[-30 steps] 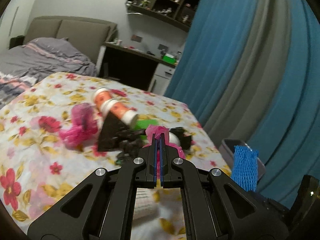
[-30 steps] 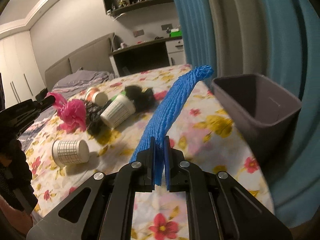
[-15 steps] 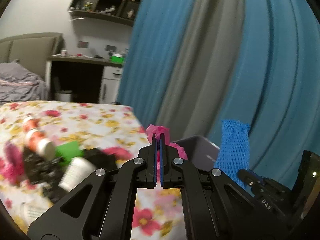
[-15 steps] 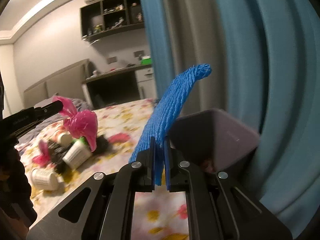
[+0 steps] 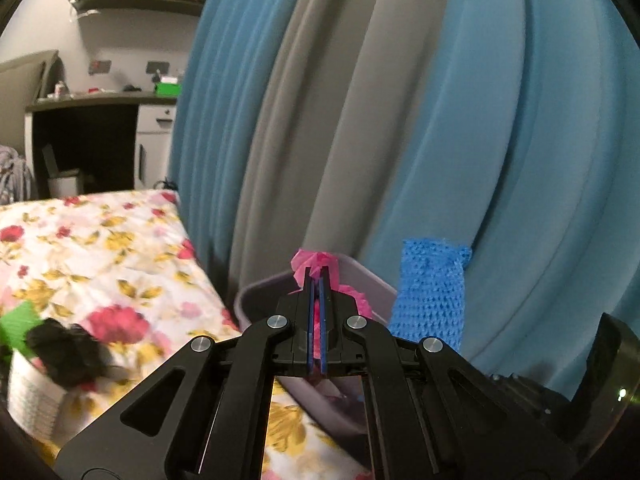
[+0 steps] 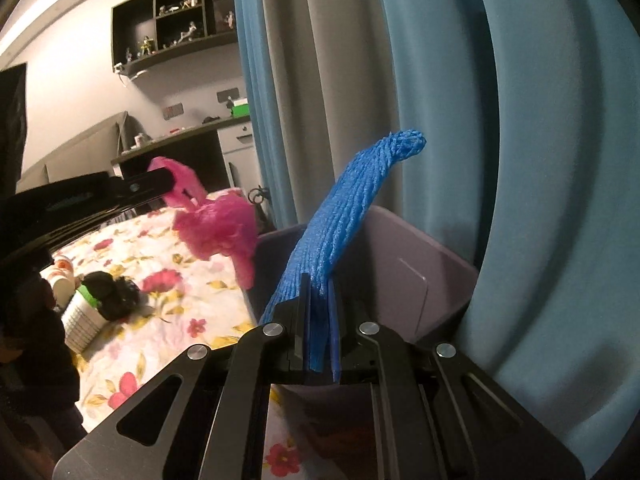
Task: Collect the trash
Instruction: 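Carry the pink bag and blue mesh over the grey bin and release both, then move both open tools back toward the paper cups on the bed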
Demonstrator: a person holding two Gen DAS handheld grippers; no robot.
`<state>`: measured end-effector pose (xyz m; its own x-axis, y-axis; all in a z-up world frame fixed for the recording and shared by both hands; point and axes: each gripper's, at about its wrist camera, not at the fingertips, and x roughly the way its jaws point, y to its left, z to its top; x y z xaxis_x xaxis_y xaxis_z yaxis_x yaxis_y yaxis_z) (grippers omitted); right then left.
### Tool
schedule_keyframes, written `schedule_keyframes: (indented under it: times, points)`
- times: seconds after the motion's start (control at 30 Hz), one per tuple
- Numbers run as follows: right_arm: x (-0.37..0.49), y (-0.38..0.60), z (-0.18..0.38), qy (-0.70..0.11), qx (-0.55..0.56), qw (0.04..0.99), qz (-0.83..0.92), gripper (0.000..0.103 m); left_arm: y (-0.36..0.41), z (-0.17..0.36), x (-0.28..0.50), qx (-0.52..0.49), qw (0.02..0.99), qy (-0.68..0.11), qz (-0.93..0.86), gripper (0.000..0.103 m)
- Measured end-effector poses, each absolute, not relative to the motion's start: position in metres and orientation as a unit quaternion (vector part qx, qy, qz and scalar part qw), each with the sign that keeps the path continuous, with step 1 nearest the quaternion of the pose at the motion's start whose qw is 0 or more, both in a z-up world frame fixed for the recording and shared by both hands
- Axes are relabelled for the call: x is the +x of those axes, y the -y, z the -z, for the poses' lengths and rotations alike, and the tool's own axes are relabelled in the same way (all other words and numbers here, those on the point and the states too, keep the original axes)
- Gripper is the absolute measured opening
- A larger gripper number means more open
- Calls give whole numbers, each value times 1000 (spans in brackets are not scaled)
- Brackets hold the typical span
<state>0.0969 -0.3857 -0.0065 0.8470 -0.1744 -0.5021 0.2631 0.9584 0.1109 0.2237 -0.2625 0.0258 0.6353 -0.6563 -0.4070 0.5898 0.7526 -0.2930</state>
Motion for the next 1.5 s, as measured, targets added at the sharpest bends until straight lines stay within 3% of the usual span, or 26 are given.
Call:
schedule_keyframes:
  times: [0.7, 0.8, 0.9, 0.97, 1.03, 1.07, 1.13, 1.3, 1.5]
  points:
    - [111, 412, 40, -282, 117, 944, 124, 10, 316, 20, 251, -65, 863, -330, 378, 1]
    - [110, 413, 41, -283, 119, 944, 123, 19, 319, 23, 252, -70, 853, -340, 389, 2]
    - [109, 415, 41, -283, 120, 943, 125, 26, 323, 26, 251, -60, 852, -345, 388, 15]
    - [106, 416, 40, -281, 119, 944, 128, 26, 322, 27, 251, -60, 852, -350, 384, 31]
    - [103, 417, 40, -279, 120, 944, 132, 27, 319, 26, 249, -58, 861, -343, 372, 61]
    - [101, 418, 39, -278, 122, 943, 134, 28, 316, 25, 247, -57, 866, -337, 364, 65]
    - [97, 420, 37, -274, 124, 944, 138, 40, 310, 22, 242, -57, 874, -330, 352, 78]
    - [80, 419, 29, -251, 125, 948, 153, 66, 291, 15, 231, -50, 895, -310, 317, 91]
    - [64, 410, 19, -226, 122, 954, 156, 84, 256, 8, 209, -36, 919, -289, 267, 96]
